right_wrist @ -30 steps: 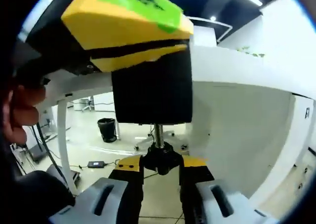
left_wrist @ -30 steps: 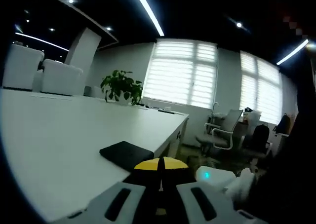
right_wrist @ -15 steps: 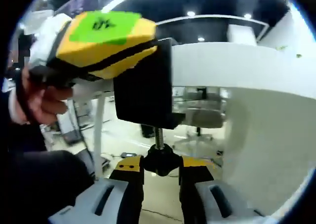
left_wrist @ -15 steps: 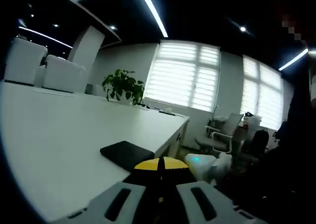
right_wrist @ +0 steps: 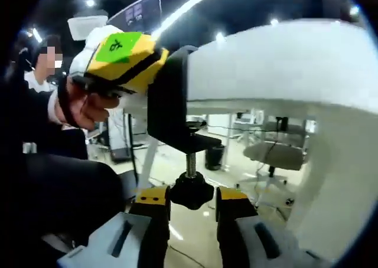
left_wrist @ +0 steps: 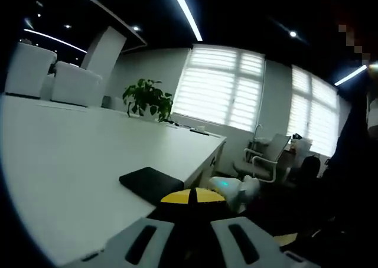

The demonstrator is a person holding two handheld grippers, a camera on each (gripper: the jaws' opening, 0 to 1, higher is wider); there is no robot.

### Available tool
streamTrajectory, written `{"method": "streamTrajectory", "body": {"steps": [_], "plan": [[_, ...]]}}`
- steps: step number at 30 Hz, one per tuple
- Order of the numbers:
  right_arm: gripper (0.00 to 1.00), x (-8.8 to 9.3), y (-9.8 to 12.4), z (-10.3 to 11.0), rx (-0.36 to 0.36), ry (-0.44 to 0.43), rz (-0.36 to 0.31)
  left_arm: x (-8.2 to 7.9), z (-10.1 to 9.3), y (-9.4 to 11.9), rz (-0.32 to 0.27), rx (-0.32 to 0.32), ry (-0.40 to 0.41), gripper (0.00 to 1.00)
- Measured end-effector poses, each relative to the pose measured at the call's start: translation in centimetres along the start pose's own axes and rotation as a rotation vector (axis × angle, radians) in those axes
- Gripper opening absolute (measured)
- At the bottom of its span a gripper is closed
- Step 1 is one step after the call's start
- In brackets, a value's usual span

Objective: Clamp the fixed fixture on the desktop, loosen the retaining clip, secure it to the edge of the desk, and tighten the retaining clip.

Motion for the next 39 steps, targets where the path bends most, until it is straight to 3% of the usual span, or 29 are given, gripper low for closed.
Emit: {"method": "streamTrajectory", "body": {"steps": [2, 6, 9, 10, 14, 16, 21, 23, 25, 29, 31, 39], "plan": [[0.47, -0.3, 0.9, 1.1, 0.115, 0.016, -0.01, 0.0, 0.0, 0.0, 0.002, 0.002, -0.006, 0.01], [0.46, -0.4, 1.2, 2.7, 0.296, -0.056, 0.033, 0.0, 0.0, 0.0, -0.01, 0.004, 0.003, 0.01], [0.46, -0.4, 0.9, 3.6, 0.394, -0.1, 0.074, 0.0, 0.0, -0.2, -0.016, 0.002, 0.007, 0.01], [0.46, -0.5, 1.0, 3.7, 0.471, -0.113, 0.07, 0.0, 0.0, -0.3, -0.017, 0.002, 0.001, 0.01], [0.41, -1.1, 0.8, 4.3, 0.598, -0.104, 0.051, 0.1, 0.0, -0.4, -0.016, 0.003, -0.011, 0.01], [0.36, -1.1, 0.9, 4.5, 0.634, -0.167, 0.032, 0.1, 0.0, -0.4, -0.015, 0.004, -0.01, 0.01], [0.34, -0.9, 0.3, 5.0, 0.638, -0.158, 0.064, 0.2, -0.1, -0.4, -0.014, 0.008, -0.016, 0.01], [0.31, -1.4, -0.2, 5.0, 0.63, -0.07, 0.055, 0.2, -0.1, -0.4, -0.016, 0.009, -0.017, 0.01], [0.23, -1.5, -0.5, 5.1, 0.618, -0.051, 0.074, 0.2, -0.2, -0.4, -0.016, 0.009, -0.018, 0.01], [0.22, -1.5, -0.5, 4.5, 0.592, -0.065, 0.098, 0.3, -0.2, -0.4, -0.013, 0.008, -0.019, 0.01], [0.22, -1.6, -0.4, 4.0, 0.542, -0.066, 0.106, 0.3, -0.2, -0.5, -0.012, 0.006, -0.018, 0.01], [0.22, -1.3, 0.2, 1.0, 0.188, -0.058, 0.088, 0.3, -0.2, -0.5, -0.012, 0.006, -0.012, 0.01]]}}
Point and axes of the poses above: the point that each gripper's makers call its tool centre point, and the gripper's own axes: y roughly backward along the fingers, z roughly to its left, x roughly out of its underside, the point moved 10 cm from there along y, roughly backward along the fingers, and after that the axes turned 7 degrees about -z, right-handed, at the moved point
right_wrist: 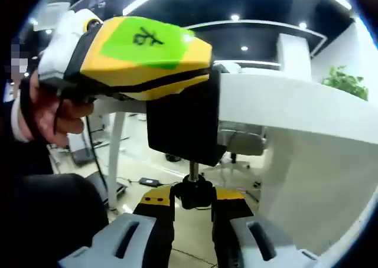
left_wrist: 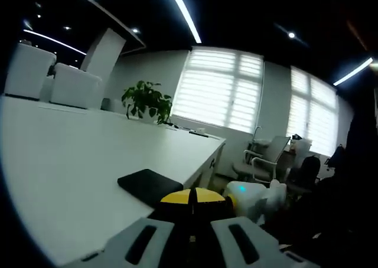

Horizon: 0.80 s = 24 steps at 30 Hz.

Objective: Clamp the fixed fixture on the desktop, loosen the retaining clip, secure it to the edge of the desk, and tighten the retaining clip.

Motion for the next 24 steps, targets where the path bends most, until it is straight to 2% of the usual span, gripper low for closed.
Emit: {"method": "streamTrajectory", "body": {"steps": [3, 4, 6, 9, 14, 17, 24], "plan": [[0.22, 0.3, -0.5, -1.1, -0.148, 0.016, -0.019, 0.0, 0.0, 0.0, -0.002, 0.0, 0.008, 0.01], [0.22, 0.4, -0.5, -1.4, -0.178, 0.004, -0.023, 0.0, 0.1, 0.0, -0.002, 0.001, 0.011, 0.01], [0.22, 0.4, -0.6, -2.0, -0.258, 0.063, -0.052, -0.1, 0.2, 0.0, -0.001, 0.002, 0.017, 0.01], [0.22, 0.5, -1.0, -2.5, -0.349, 0.047, -0.046, -0.1, 0.2, 0.0, -0.003, 0.005, 0.025, 0.01], [0.22, 0.6, -1.3, -3.1, -0.422, 0.057, -0.046, -0.1, 0.2, 0.1, -0.004, 0.006, 0.034, 0.01], [0.22, 0.7, -1.4, -3.1, -0.44, 0.069, -0.051, -0.1, 0.3, 0.1, -0.004, 0.007, 0.039, 0.01], [0.23, 0.8, -1.1, -2.8, -0.428, 0.099, -0.074, -0.1, 0.3, 0.1, -0.011, 0.007, 0.048, 0.01]]}}
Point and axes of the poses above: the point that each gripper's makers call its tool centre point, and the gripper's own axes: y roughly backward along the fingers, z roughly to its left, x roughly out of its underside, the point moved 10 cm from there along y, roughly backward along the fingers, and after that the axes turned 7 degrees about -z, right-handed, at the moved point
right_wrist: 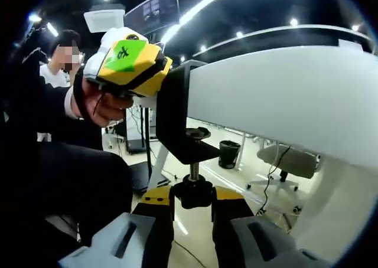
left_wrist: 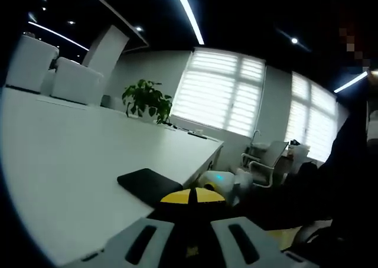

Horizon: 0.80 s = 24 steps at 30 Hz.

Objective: Clamp the fixed fixture on the desktop, loosen the retaining clip, secure it to the edge of the desk, and tighten the retaining clip.

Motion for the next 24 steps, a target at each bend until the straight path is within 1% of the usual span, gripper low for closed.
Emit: {"method": "streamTrajectory", "body": {"steps": [3, 5, 6, 7, 8, 9, 10, 11, 13, 15, 18, 19, 20, 22, 24], "plan": [[0.24, -0.2, -0.2, 0.5, 0.037, 0.024, 0.001, 0.1, 0.0, 0.0, -0.006, 0.002, 0.004, 0.01], [0.24, -0.3, -0.3, 0.8, 0.056, 0.022, 0.007, 0.1, 0.0, -0.1, -0.011, 0.001, 0.009, 0.01], [0.24, -0.5, -0.5, 1.2, 0.103, 0.0, 0.005, 0.1, -0.1, -0.1, -0.012, 0.0, 0.008, 0.01], [0.25, -0.7, -0.5, 1.4, 0.136, 0.0, 0.0, 0.1, -0.1, -0.1, -0.013, 0.001, 0.009, 0.01], [0.25, -0.7, -0.5, 1.5, 0.182, 0.021, 0.015, 0.1, -0.1, 0.0, -0.013, 0.001, 0.009, 0.01], [0.25, -0.8, -0.6, 2.0, 0.197, 0.048, 0.023, 0.1, -0.1, 0.0, -0.013, 0.002, 0.009, 0.01], [0.27, -0.9, -0.6, 2.5, 0.203, 0.053, 0.023, 0.1, -0.1, 0.0, -0.011, 0.003, 0.008, 0.01], [0.29, -1.0, -0.7, 2.8, 0.243, 0.064, 0.026, 0.1, -0.1, 0.0, -0.011, 0.002, 0.008, 0.01], [0.29, -1.2, -0.5, 3.4, 0.305, 0.062, 0.034, 0.1, -0.1, 0.0, -0.013, 0.003, 0.004, 0.01], [0.31, -1.3, -0.6, 4.1, 0.324, 0.08, 0.033, 0.1, -0.1, 0.0, -0.015, 0.002, 0.0, 0.01], [0.32, -1.5, -0.5, 4.5, 0.379, 0.053, 0.013, 0.1, -0.1, 0.0, -0.017, 0.003, -0.004, 0.01], [0.32, -1.5, -0.5, 4.5, 0.407, 0.049, 0.016, 0.1, -0.1, 0.0, -0.017, 0.003, -0.006, 0.01], [0.33, -1.4, -0.4, 4.6, 0.462, 0.031, 0.033, 0.1, -0.1, 0.0, -0.017, 0.003, -0.006, 0.01], [0.34, -1.1, -0.1, 4.5, 0.546, -0.013, 0.047, 0.2, -0.1, 0.0, -0.017, 0.004, -0.008, 0.01], [0.37, -1.1, 0.1, 5.1, 0.628, -0.069, 0.041, 0.2, -0.1, 0.0, -0.018, 0.003, -0.009, 0.01]]}}
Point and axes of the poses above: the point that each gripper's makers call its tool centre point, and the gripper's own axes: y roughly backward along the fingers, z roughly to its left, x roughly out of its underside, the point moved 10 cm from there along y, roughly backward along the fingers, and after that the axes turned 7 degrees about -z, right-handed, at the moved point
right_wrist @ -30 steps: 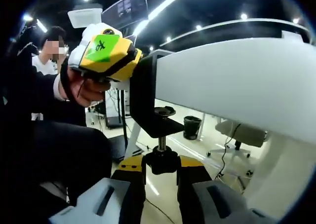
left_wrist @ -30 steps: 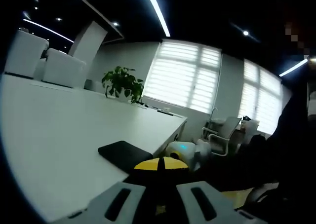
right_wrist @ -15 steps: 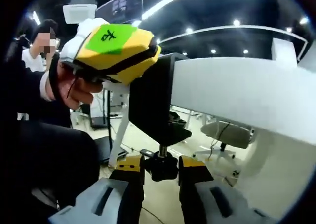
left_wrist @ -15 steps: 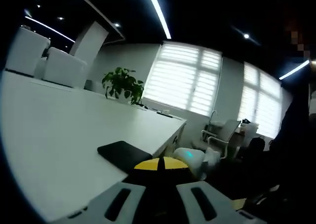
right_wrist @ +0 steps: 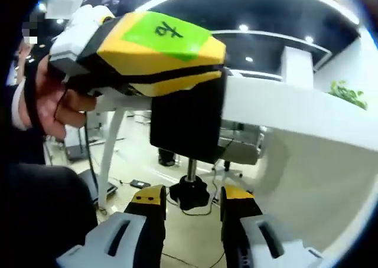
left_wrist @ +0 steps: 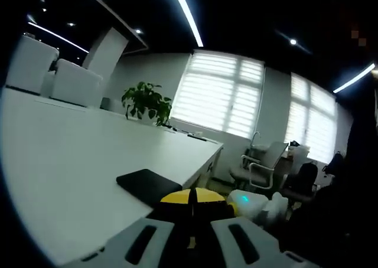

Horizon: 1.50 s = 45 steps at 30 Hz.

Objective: Clamp the fixed fixture on the desktop, loosen the retaining clip, secure it to the edge of the desk, and tighten the retaining clip.

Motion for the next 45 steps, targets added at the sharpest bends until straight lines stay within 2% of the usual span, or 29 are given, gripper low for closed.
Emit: {"method": "streamTrajectory", "body": {"steps": [2, 5, 7, 9, 12, 16, 17, 27, 33, 35, 40, 45], "plan": [[0.39, 0.0, 0.7, 0.5, 0.086, 0.001, 0.02, 0.0, 0.0, 0.0, -0.001, 0.0, -0.004, 0.01], [0.41, 0.1, 0.9, 1.4, 0.165, -0.07, 0.013, 0.0, 0.0, 0.0, -0.005, 0.0, 0.0, 0.01], [0.42, 0.1, 0.9, 2.0, 0.186, -0.064, 0.0, 0.0, 0.0, 0.0, -0.004, 0.001, 0.002, 0.01], [0.42, 0.5, 0.8, 2.5, 0.228, -0.048, 0.026, 0.0, 0.0, 0.0, -0.004, 0.001, 0.003, 0.01], [0.42, 0.4, 0.5, 3.1, 0.255, -0.084, 0.027, 0.0, 0.0, 0.0, -0.005, 0.0, 0.004, 0.01], [0.42, 0.4, 0.2, 3.3, 0.287, -0.072, 0.026, 0.1, -0.1, 0.0, -0.009, 0.0, 0.003, 0.01], [0.42, 0.4, 0.2, 3.3, 0.303, -0.1, 0.019, 0.1, -0.1, 0.0, -0.009, 0.0, 0.002, 0.01], [0.41, 0.7, -0.6, 3.2, 0.33, -0.078, 0.021, 0.1, -0.1, 0.0, -0.011, 0.003, 0.005, 0.01], [0.36, 0.8, -0.7, 3.4, 0.326, -0.06, 0.024, 0.1, 0.0, 0.0, -0.011, 0.004, 0.0, 0.01], [0.29, 0.8, -0.7, 3.4, 0.323, -0.048, 0.028, 0.1, -0.1, 0.0, -0.011, 0.005, 0.0, 0.01], [0.26, 0.9, -0.6, 3.3, 0.321, -0.046, 0.037, 0.2, -0.1, 0.0, -0.008, 0.005, 0.0, 0.01], [0.27, 0.8, -0.5, 3.3, 0.327, -0.053, 0.032, 0.2, 0.0, -0.1, -0.009, 0.006, -0.001, 0.01]]}}
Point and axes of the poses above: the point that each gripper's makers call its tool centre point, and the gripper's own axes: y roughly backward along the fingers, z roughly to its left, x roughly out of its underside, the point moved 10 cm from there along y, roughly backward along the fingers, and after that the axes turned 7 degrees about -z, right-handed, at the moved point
